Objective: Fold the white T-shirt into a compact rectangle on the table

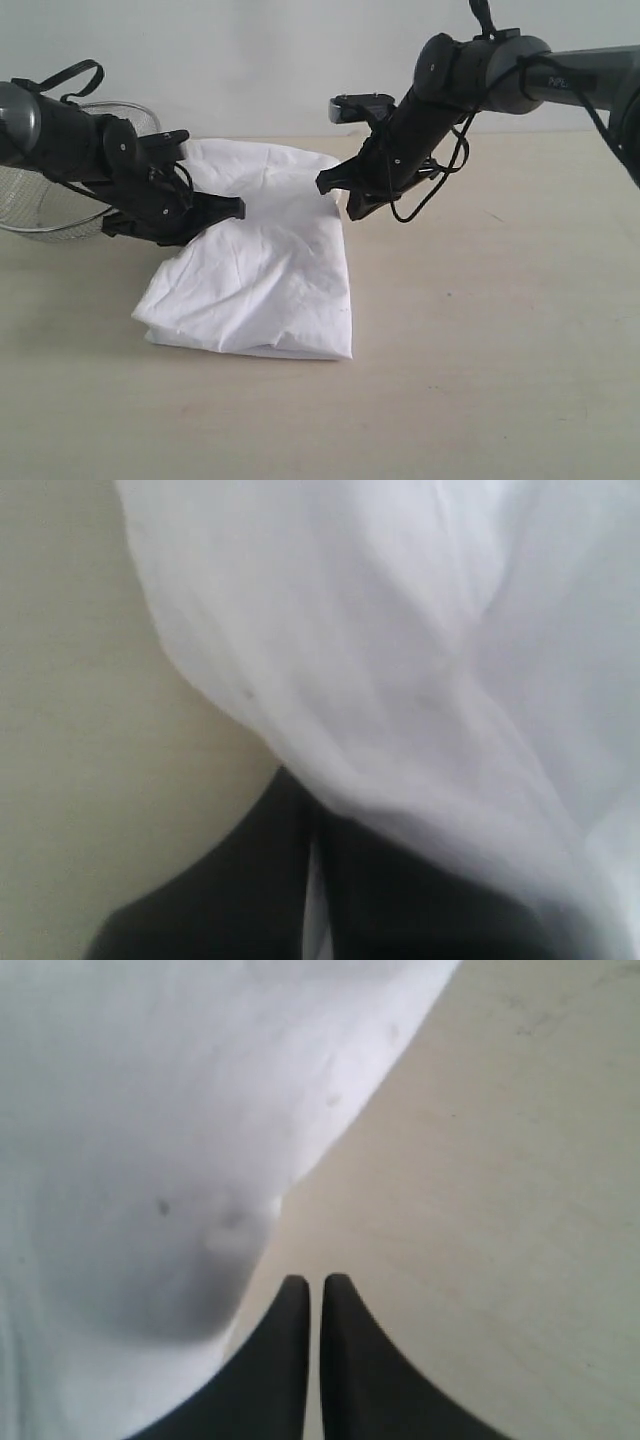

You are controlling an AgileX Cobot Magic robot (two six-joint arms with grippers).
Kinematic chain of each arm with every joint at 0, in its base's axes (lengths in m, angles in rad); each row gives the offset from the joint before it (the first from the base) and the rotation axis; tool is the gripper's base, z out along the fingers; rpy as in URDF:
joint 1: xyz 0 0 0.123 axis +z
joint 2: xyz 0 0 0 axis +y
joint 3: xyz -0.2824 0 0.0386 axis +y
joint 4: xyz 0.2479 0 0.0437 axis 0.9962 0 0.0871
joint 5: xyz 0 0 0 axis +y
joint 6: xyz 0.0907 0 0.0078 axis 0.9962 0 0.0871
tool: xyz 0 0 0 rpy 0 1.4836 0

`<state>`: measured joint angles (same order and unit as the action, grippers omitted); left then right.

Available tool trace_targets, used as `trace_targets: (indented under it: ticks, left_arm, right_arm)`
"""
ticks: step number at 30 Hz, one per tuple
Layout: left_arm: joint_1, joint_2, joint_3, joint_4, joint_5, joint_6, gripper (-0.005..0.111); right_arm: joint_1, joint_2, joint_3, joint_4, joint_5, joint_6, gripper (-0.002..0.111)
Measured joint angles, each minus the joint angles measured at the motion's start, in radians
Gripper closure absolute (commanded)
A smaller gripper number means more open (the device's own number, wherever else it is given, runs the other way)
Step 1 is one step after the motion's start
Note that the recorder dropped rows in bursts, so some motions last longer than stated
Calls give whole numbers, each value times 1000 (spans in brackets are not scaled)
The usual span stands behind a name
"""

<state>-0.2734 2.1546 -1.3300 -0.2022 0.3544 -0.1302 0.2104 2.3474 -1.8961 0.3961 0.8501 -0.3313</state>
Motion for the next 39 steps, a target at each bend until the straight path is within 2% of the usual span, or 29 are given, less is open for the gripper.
trace_targets:
  ticks: [12,22,30,39]
  left_arm:
    - [-43,20,-78,-6,41,0,102]
    - [-92,30,-129,-23,61,0,102]
    - [-87,9,-128,29,160,25,102]
    - [-9,-144,-113,45,234,38,102]
  right_arm:
    - [-103,-4,0,56,45,-20,108]
    - [-138,-72,0,85,142,-57,108]
    - [-149,-133,14,106,229,-46,108]
    - [-151,-185,246,298,151,-164,108]
